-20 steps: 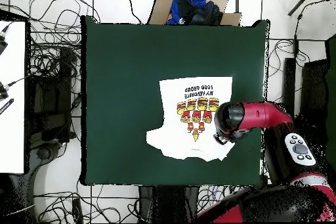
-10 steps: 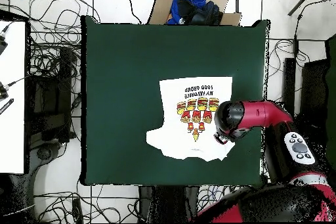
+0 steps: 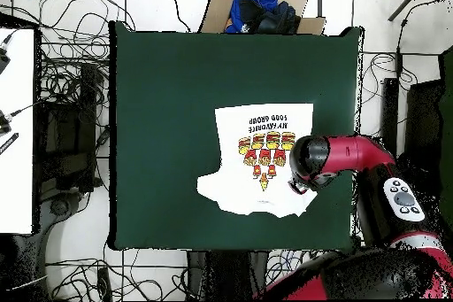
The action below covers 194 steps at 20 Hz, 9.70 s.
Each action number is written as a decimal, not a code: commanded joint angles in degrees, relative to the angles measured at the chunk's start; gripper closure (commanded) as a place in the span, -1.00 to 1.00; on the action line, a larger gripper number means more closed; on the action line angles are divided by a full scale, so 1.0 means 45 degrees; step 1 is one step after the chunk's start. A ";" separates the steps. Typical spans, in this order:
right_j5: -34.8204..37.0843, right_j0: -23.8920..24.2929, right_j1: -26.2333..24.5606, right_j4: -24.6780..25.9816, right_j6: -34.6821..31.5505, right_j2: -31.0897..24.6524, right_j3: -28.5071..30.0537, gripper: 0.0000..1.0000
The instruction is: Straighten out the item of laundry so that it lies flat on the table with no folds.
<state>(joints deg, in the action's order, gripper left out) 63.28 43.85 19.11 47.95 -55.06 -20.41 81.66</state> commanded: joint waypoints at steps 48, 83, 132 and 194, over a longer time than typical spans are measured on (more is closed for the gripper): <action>-0.0406 0.2127 0.2165 -0.2868 0.2144 -0.1321 0.3176 1.00; -0.3729 0.0988 0.2737 -0.1291 0.1541 -0.0017 0.2466 1.00; -0.2694 -0.1179 -0.0708 0.1288 0.0815 0.2577 -0.1391 1.00; -0.4893 -0.2190 -0.0285 0.1915 0.2575 0.3621 -0.1610 1.00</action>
<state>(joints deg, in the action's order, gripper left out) 48.60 34.48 17.22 52.44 -43.83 -2.52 74.13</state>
